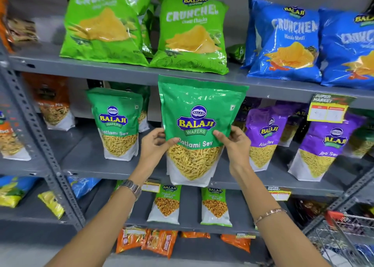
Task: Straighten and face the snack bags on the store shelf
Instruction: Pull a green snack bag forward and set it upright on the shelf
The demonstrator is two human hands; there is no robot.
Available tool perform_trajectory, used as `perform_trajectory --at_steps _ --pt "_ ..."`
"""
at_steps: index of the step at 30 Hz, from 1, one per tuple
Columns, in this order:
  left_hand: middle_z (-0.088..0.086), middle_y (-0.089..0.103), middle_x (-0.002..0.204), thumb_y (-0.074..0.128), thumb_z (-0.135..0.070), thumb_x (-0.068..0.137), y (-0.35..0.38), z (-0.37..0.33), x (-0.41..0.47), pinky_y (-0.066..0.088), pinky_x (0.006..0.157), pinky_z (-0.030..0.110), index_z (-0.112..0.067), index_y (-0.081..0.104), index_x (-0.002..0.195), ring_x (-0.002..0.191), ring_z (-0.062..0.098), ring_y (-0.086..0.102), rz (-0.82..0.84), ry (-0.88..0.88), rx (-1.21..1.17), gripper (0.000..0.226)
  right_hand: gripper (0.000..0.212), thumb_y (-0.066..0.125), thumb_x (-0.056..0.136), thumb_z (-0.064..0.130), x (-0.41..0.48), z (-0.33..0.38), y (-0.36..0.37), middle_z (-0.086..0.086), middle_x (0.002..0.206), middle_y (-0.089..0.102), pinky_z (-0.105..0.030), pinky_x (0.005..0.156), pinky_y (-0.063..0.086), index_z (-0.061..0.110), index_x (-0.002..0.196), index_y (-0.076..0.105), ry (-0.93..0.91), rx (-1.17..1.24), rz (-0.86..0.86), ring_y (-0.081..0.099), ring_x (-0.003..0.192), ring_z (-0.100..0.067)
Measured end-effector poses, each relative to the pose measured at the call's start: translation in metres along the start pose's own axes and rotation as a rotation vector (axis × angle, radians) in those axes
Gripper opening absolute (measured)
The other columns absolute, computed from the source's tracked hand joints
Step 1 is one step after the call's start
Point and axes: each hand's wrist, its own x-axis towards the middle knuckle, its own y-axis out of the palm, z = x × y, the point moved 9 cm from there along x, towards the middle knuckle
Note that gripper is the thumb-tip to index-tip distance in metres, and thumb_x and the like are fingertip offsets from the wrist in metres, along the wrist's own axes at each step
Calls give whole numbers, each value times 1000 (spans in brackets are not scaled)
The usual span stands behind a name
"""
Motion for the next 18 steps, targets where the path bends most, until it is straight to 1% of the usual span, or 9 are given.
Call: perform_trajectory --at_steps 2,4,8,10,12,14,15,16,18 --pt "-2 69 83 76 -8 68 1 2 1 55 62 14 -21 64 85 65 1 65 2 1 4 24 38 70 69 -6 2 -3 0 -4 93 69 -18 67 56 6 102 56 23 50 -7 67 79 -10" --pt "-5 70 82 77 -8 67 2 9 1 55 62 15 -20 64 84 65 0 65 6 -15 19 25 35 69 70 -8 5 -10 -2 -6 94 68 -21 67 56 11 96 55 39 46 -2 66 81 -14" --pt "-16 72 67 78 -8 66 0 36 4 54 59 14 -23 64 80 64 -1 66 -18 -66 51 25 35 67 71 -11 15 -32 2 -6 95 66 -20 67 57 16 90 55 72 -19 46 64 84 -15" --pt "-18 72 64 79 -11 66 -1 49 8 55 59 19 -25 64 78 64 2 67 -24 -95 100 24 36 65 71 -14 25 -45 6 -6 94 65 -19 68 57 16 88 55 104 -48 66 63 84 -16" --pt "-21 71 63 80 -16 65 1 60 16 56 60 26 -26 64 77 66 9 69 -3 -130 165 23 37 62 72 -16 38 -57 10 -3 91 65 -16 63 56 17 86 53 127 -83 67 62 83 -16" --pt "-15 71 63 82 -19 62 5 68 27 58 64 35 -23 65 77 69 16 70 18 -155 222 22 35 60 72 -19 53 -66 13 -2 88 64 -12 57 53 12 88 52 150 -104 51 60 81 -16" --pt "-12 71 67 83 -20 62 7 69 32 59 67 39 -21 66 77 72 18 71 18 -157 243 23 35 59 73 -19 61 -70 15 -5 90 63 -10 56 52 9 92 51 159 -112 41 60 80 -15" --pt "-8 72 72 83 -20 62 8 72 38 60 69 42 -21 66 77 74 19 71 7 -160 259 22 36 58 73 -20 70 -74 17 -9 94 63 -9 56 51 6 98 50 167 -124 36 60 80 -16" --pt "3 73 82 83 -21 62 8 78 50 59 73 48 -23 65 75 78 20 71 -35 -180 267 22 41 57 74 -20 87 -76 23 -14 105 62 -9 57 52 1 108 49 181 -144 51 61 88 -21"
